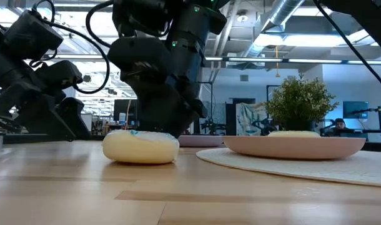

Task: Pick & Place donuts
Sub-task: Put the big white donut on the orange plate

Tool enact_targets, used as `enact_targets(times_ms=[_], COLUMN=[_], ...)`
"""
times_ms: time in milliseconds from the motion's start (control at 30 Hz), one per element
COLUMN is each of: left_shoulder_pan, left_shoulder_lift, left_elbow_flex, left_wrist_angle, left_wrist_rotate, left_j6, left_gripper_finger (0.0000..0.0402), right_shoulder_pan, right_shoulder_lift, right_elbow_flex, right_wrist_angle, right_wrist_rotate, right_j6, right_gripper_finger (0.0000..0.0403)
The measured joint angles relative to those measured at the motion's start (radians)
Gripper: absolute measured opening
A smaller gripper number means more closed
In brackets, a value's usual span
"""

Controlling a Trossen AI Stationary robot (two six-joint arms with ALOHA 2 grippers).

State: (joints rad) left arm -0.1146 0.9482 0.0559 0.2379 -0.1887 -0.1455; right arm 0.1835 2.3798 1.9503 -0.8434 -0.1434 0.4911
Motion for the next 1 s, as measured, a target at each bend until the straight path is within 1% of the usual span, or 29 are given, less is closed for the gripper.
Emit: enact_targets(times_ms=[133,300,400,533,633,700,767,833,900,1000], left_shoulder_pan=[0.0,0.0,0.0,0.0,0.0,0.0,0.0,0.0,0.0,0.0], left_shoulder_lift=[0.0,0.0,0.0,0.0,0.0,0.0,0.0,0.0,0.0,0.0], left_elbow_flex=[0.0,0.0,0.0,0.0,0.0,0.0,0.0,0.0,0.0,0.0], left_wrist_angle=[0.0,0.0,0.0,-0.002,-0.008,-0.013,-0.013,-0.018,-0.021,-0.021], left_wrist_rotate=[-0.007,0.001,0.001,0.001,0.002,0.002,0.002,0.007,0.01,0.01], left_j6=[0.002,-0.005,-0.005,-0.026,-0.033,-0.036,-0.049,-0.059,-0.07,-0.084], left_gripper_finger=[0.0334,0.0334,0.0334,0.0334,0.0334,0.0334,0.0334,0.0334,0.0334,0.0334], right_shoulder_pan=[-0.001,-0.001,-0.01,-0.023,-0.023,-0.021,-0.021,-0.022,-0.022,-0.027], right_shoulder_lift=[0.0,-0.004,-0.039,-0.124,-0.185,-0.234,-0.292,-0.354,-0.418,-0.526], right_elbow_flex=[0.0,0.0,-0.002,-0.001,-0.001,-0.026,-0.095,-0.204,-0.331,-0.526], right_wrist_angle=[0.0,0.003,-0.008,-0.089,-0.181,-0.249,-0.254,-0.241,-0.181,-0.039], right_wrist_rotate=[-0.015,-0.014,-0.014,-0.007,0.045,0.078,0.09,0.09,0.09,0.095], right_j6=[0.003,0.0,-0.004,-0.031,-0.075,-0.088,-0.082,-0.047,0.006,0.087], right_gripper_finger=[0.0133,0.0104,0.0098,0.0098,0.0098,0.0098,0.0098,0.0097,0.0095,0.0089])
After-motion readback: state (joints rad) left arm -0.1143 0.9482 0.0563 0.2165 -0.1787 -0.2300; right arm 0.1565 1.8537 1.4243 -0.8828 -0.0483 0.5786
